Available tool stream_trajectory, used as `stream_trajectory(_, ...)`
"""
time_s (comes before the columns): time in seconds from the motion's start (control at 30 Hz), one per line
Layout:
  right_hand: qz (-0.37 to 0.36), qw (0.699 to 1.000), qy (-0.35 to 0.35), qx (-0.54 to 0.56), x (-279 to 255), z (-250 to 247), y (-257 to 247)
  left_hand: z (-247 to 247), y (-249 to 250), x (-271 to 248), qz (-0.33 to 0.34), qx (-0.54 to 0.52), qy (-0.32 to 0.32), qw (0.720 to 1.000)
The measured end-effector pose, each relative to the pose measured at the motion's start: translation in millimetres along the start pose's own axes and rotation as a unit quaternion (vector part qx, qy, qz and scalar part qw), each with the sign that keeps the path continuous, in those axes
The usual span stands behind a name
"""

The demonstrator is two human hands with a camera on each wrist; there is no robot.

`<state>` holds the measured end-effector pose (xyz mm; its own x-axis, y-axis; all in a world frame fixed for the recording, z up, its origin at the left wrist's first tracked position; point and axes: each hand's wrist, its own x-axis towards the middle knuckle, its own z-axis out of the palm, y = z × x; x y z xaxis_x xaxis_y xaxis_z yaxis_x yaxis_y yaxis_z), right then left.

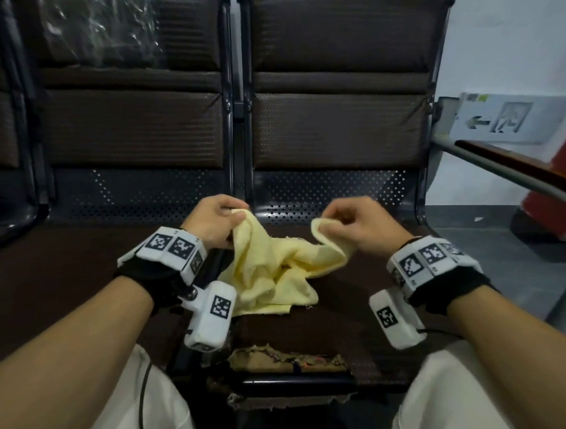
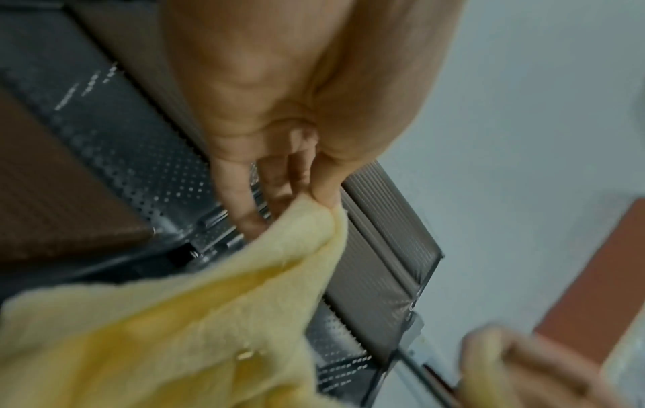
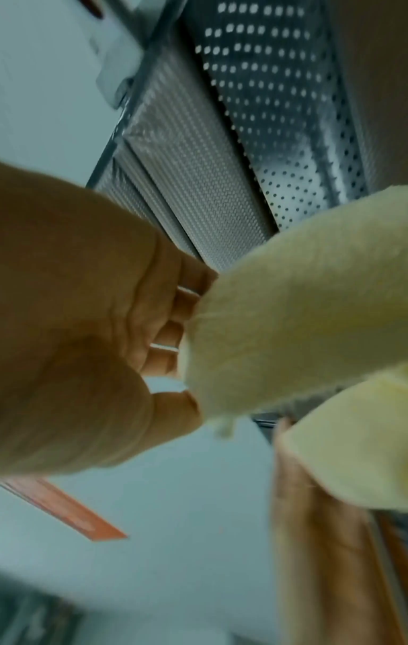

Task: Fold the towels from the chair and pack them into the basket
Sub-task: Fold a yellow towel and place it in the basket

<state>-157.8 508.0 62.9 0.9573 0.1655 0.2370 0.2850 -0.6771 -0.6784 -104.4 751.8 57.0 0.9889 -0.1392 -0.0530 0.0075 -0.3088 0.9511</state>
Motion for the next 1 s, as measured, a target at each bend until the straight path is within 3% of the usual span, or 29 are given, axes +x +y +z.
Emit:
stream_trajectory(0.07, -0.007, 0.997, -0.069, -0.023, 0.6, 6.5, -4.3, -1.6, 4.0, -0.3, -0.014, -0.096, -0.006, 0.995)
stream_trajectory(0.2, -0.112, 0.975, -0.059, 0.184, 5.1, 11.8, -31.4, -1.3, 12.4, -0.5, -0.007, -0.184, -0.059, 0.981)
stream_trajectory(0.27, -0.091, 0.973, -0.023, 0.21, 9.3, 16.6, -38.2, 4.7, 12.6, -3.1, 0.002, -0.174, -0.068, 0.982)
stream_trajectory(0.43, -0.005, 0.998, 0.029, 0.046, 16.1, 36.3, -32.6, 18.7, 13.8, -8.5, -0.005, -0.151, -0.103, 0.983)
stream_trajectory(0.6, 0.026, 0.996, 0.084, 0.0, 18.6, 46.6, -32.5, 20.9, 15.6, -14.4, -0.012, -0.154, -0.137, 0.978)
stream_trajectory(0.8, 0.043, 0.993, 0.105, 0.018, 18.2, 46.2, -31.7, 17.3, 17.0, -23.6, 0.009, -0.165, -0.176, 0.97)
stream_trajectory(0.9, 0.04, 0.992, 0.094, 0.068, 16.2, 46.0, -34.2, 16.3, 15.7, -25.4, 0.051, -0.112, -0.147, 0.981)
stream_trajectory(1.0, 0.061, 0.979, 0.025, 0.194, 16.3, 40.1, -38.1, 13.6, 16.3, -23.4, 0.07, -0.092, -0.105, 0.988)
